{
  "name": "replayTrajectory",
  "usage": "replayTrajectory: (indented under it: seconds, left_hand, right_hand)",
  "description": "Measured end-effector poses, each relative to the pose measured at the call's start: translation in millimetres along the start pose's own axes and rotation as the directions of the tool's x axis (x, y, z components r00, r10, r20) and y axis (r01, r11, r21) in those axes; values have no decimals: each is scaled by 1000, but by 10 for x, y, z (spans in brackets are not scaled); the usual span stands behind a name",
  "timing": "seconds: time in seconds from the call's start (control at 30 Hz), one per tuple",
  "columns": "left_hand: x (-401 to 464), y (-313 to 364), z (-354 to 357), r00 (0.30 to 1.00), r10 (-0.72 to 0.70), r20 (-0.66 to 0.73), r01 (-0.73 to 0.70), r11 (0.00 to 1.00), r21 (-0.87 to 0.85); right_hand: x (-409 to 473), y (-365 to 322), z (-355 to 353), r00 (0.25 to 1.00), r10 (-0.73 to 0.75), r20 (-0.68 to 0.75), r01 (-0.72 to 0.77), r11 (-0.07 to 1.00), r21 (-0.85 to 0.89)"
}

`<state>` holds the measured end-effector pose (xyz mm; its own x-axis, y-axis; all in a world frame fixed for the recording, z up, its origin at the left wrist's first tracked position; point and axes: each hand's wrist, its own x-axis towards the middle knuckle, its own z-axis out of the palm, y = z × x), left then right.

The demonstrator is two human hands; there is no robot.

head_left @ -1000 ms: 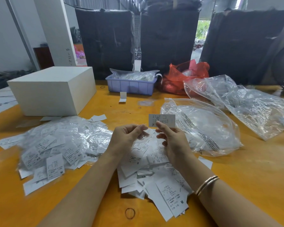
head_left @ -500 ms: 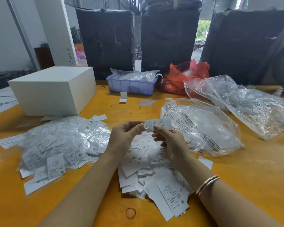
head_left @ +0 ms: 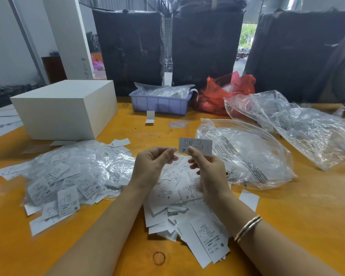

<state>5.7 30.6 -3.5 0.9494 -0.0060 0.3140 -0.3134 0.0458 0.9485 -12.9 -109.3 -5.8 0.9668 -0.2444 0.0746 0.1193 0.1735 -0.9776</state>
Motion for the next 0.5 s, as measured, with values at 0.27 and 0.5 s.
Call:
replayTrajectory:
  seconds: [0.27, 0.5]
  left_hand:
    - [10, -37, -22, 1000, -4, -20, 4, 1000, -16]
    - [19, -57, -21, 998, 23, -57, -24, 999, -23]
  right_hand:
    - [-8, -14, 15, 997, -7, 71, 11, 998, -63]
    - [-11, -14, -10, 993, -41, 110, 51, 995, -84]
